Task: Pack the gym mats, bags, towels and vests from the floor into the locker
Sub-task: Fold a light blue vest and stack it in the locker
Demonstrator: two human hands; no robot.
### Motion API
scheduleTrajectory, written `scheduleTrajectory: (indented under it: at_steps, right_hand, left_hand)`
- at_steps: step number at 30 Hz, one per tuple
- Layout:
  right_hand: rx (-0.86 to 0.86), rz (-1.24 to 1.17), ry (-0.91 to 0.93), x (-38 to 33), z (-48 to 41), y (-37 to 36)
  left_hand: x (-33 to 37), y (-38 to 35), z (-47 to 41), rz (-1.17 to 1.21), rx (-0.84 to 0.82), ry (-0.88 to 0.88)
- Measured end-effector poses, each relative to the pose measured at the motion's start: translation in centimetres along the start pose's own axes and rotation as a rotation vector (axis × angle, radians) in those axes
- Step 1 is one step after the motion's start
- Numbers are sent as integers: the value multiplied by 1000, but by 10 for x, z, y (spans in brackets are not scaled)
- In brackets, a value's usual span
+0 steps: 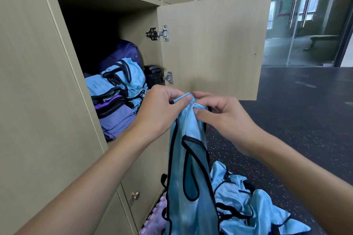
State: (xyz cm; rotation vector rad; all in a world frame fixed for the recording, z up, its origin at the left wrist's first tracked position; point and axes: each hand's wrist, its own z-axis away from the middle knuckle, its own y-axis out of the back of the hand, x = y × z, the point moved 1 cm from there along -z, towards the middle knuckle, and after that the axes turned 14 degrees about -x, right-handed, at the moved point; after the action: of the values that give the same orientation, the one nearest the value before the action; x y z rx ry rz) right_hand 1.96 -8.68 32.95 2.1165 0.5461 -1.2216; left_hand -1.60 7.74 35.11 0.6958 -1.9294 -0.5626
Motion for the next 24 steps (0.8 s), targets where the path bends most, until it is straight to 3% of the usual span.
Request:
scheduleTrajectory:
  at_steps: [5, 11, 17, 21, 24]
  right_hand:
    - [21, 32, -67, -1, 0, 1]
    - [212, -16, -103, -4, -3, 7]
    - [321, -3, -99, -6, -5, 12]
    - [319, 5, -81, -7, -7, 16]
    - [242, 6, -50, -8, -6, 22]
  left_hand:
    - [4, -2, 0, 30, -22, -31]
    - [3, -1, 1, -22, -120, -20]
    - [8, -3, 4, 71, -224, -9]
    - [7, -4, 1, -11, -150, -7]
    - [9, 4, -1, 147, -72, -3]
